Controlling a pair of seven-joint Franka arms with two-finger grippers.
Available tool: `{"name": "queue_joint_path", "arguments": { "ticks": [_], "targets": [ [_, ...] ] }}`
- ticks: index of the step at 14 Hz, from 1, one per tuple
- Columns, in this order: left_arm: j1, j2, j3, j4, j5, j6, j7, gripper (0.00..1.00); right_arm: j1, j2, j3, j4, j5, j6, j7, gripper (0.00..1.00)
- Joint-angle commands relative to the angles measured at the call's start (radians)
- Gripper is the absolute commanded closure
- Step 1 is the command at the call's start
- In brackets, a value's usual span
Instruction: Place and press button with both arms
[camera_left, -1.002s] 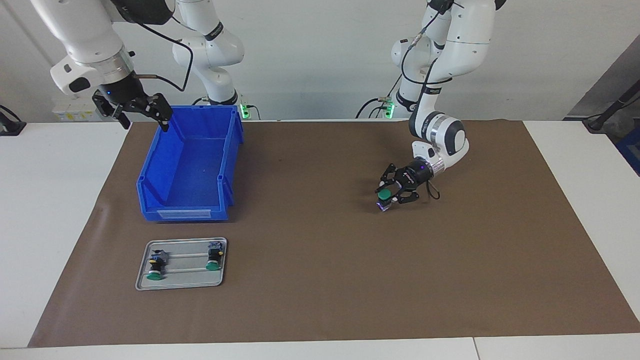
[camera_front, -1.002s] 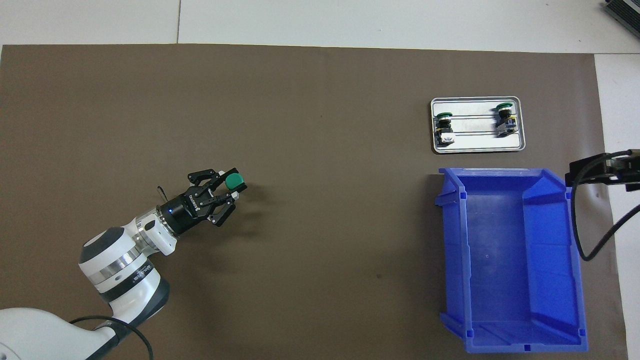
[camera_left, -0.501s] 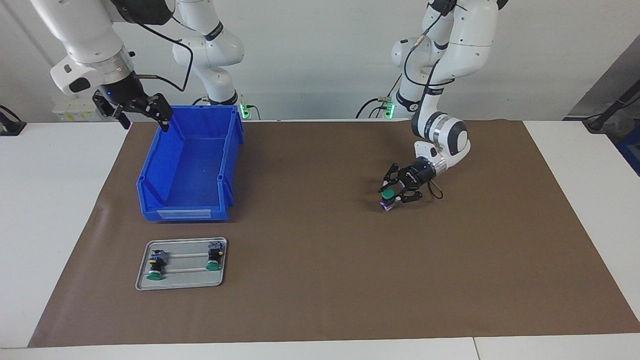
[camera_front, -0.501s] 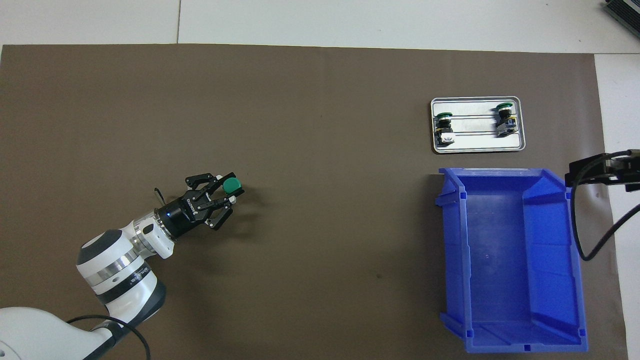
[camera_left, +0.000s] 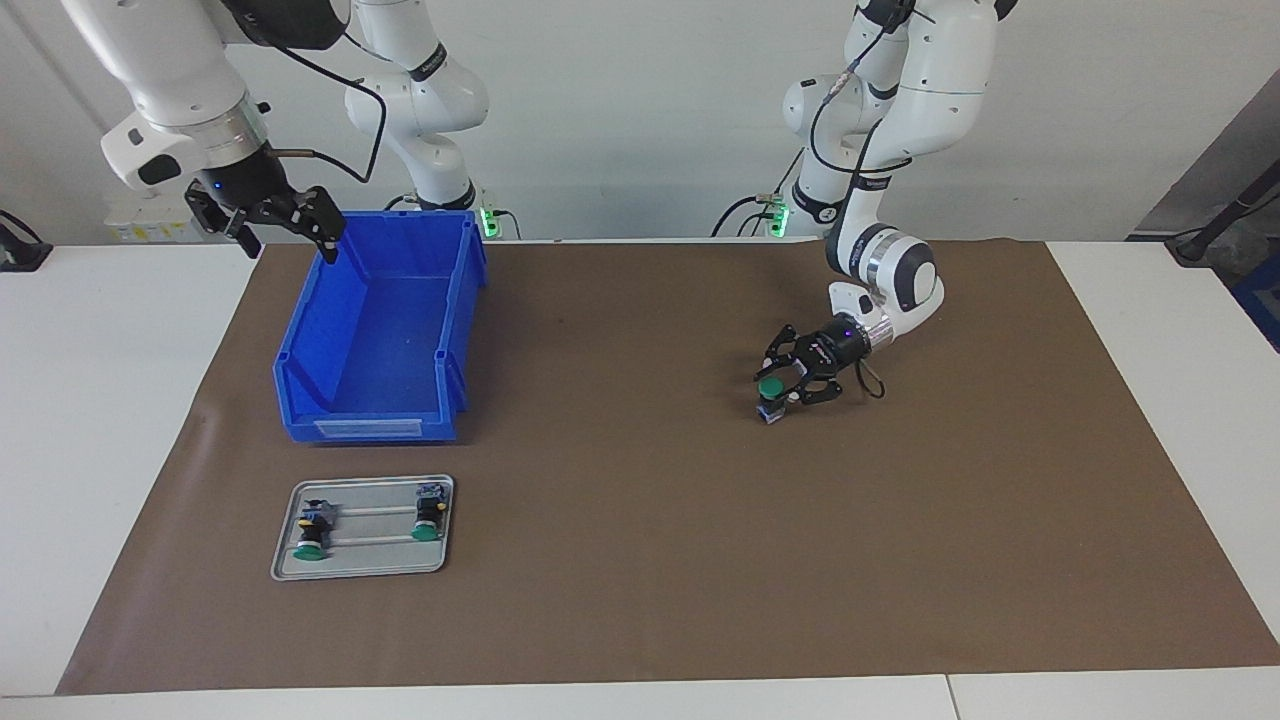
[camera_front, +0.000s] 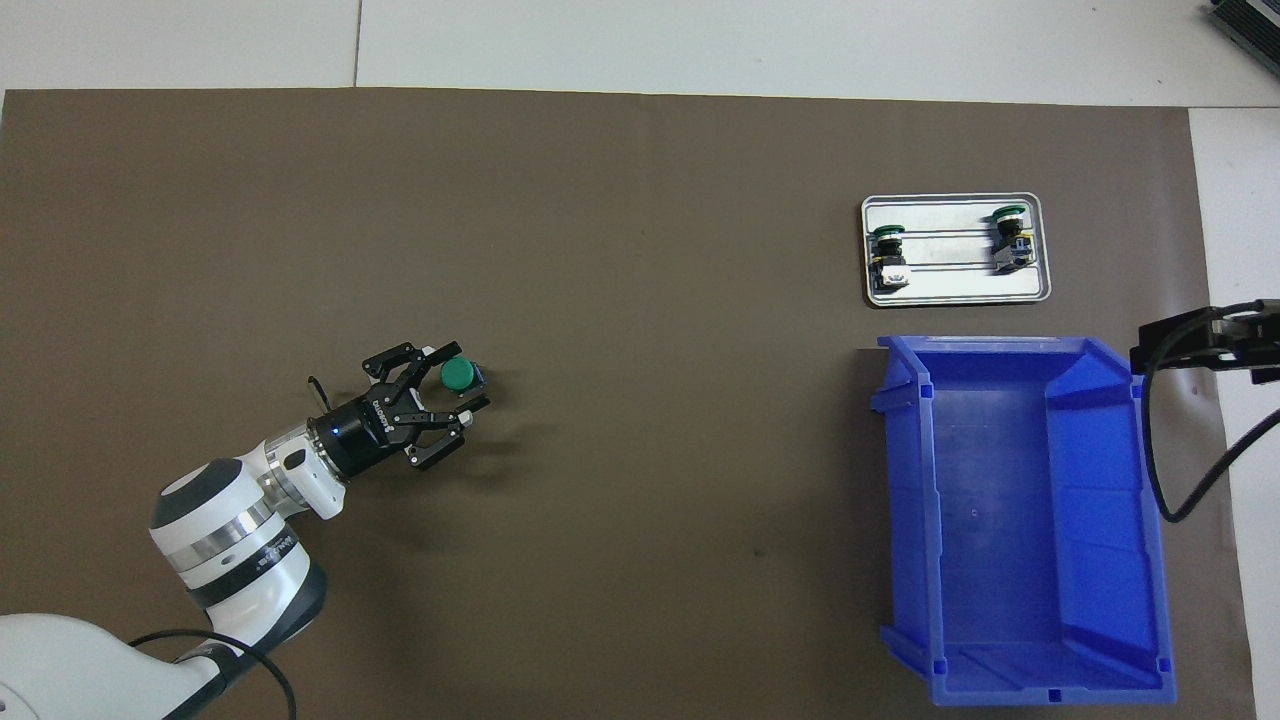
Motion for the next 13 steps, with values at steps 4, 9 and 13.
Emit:
{"name": "queue_joint_path", "arguments": {
  "ticks": [4,9,13],
  "targets": [
    [0.009,-0.018,0.002,0.002,0.018,0.012,-0.049,0.24,-0.013,-0.021,0.005,-0.027,-0.006,0.009,-0.022,0.00],
    [0.009,-0.039,0.051,0.022,0.123,0.013,-0.173,0.24,-0.013,-0.021,0.005,-0.027,-0.006,0.009,-0.022,0.00],
    [0.009,-0.041,0.083,0.063,0.189,0.015,-0.248,0.24,-0.013,-0.021,0.005,-0.027,-0.006,0.009,-0.022,0.00]
  ]
}}
